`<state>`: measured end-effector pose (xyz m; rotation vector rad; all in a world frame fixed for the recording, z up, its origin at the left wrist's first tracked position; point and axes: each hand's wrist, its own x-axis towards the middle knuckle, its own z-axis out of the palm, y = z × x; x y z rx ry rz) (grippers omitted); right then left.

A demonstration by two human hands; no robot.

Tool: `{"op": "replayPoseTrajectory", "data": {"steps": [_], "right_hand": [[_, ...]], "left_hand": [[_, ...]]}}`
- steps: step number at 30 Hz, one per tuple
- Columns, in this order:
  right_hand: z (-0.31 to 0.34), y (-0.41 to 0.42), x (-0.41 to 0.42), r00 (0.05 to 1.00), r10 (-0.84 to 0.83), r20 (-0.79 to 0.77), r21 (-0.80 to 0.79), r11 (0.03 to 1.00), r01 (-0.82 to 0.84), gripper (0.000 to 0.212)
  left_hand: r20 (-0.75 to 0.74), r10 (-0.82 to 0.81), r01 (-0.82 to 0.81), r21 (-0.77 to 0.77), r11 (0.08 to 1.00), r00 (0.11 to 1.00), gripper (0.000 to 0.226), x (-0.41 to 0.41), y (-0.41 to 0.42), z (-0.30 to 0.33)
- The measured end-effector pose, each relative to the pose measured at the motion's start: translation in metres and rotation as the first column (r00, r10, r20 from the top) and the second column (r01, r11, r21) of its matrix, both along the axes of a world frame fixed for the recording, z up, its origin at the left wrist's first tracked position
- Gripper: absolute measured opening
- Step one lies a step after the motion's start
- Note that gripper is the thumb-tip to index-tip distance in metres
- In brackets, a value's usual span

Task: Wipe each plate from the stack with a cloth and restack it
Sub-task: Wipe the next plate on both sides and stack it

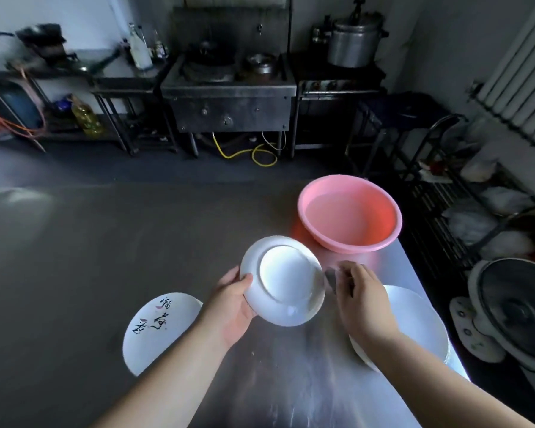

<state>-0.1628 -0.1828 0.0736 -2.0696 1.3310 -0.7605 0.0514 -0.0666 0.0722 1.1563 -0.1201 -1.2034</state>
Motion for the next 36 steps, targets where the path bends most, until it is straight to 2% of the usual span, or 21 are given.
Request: {"op": "replayPoseTrajectory", "data": {"steps": [2,3,5,7,9,12,17,19,22,25,30,36], "right_hand": [[0.016,-0.015,0.003,0.991,0.028,0.127,-0.095,0.995,-0.016,0.021],[0.024,-0.020,0.007,0.977,0.095,0.189,-0.141,0.988,-0.068,0.029],[0.041,-0.024,0.018,0.943,0.265,0.204,-0.232,0.948,-0.216,0.043],[0.057,-0.023,0.030,0.903,0.423,0.076,-0.320,0.868,-0.380,0.052],[0.069,-0.022,0.037,0.861,0.498,-0.107,-0.393,0.774,-0.496,0.061],[0.079,-0.015,0.031,0.816,0.519,-0.255,-0.388,0.718,-0.578,0.073],[0.078,0.010,-0.002,0.771,0.505,-0.388,-0.527,0.565,-0.635,0.083],[0.087,-0.003,-0.004,0.790,0.424,-0.444,-0.551,0.566,-0.613,0.085],[0.114,-0.032,0.003,0.838,0.299,-0.456,-0.544,0.651,-0.529,0.089],[0.126,-0.036,0.002,0.849,0.330,-0.413,-0.566,0.638,-0.523,0.089],[0.098,0.003,-0.022,0.835,0.435,-0.338,-0.613,0.571,-0.546,0.088],[0.132,-0.036,-0.010,0.905,0.331,-0.266,-0.609,0.670,-0.424,0.079]], "left_hand": [[0.035,-0.014,0.014,-0.012,1.000,0.999,0.034,-0.007,-0.004,0.018],[0.051,-0.024,0.026,-0.029,0.999,0.998,0.034,-0.012,-0.005,0.025],[0.078,-0.047,0.053,-0.080,0.995,0.996,0.035,-0.026,-0.008,0.043],[0.088,-0.049,0.061,-0.140,0.988,0.995,0.037,-0.039,-0.012,0.060],[0.094,-0.033,0.050,-0.183,0.982,0.995,0.038,-0.049,-0.015,0.078],[0.126,0.023,0.005,-0.215,0.977,0.992,0.038,-0.051,-0.020,0.100],[0.117,0.127,-0.092,-0.265,0.960,0.985,0.035,-0.045,-0.025,0.122],[0.131,0.114,-0.076,-0.264,0.962,0.985,0.035,-0.051,-0.024,0.127],[0.141,0.085,-0.043,-0.276,0.960,0.986,0.037,-0.063,-0.022,0.133],[0.126,0.110,-0.062,-0.333,0.941,0.986,0.038,-0.067,-0.024,0.144],[0.111,0.161,-0.111,-0.363,0.925,0.981,0.038,-0.063,-0.023,0.155],[0.118,0.088,-0.044,-0.336,0.941,0.989,0.038,-0.080,-0.013,0.155]]}}
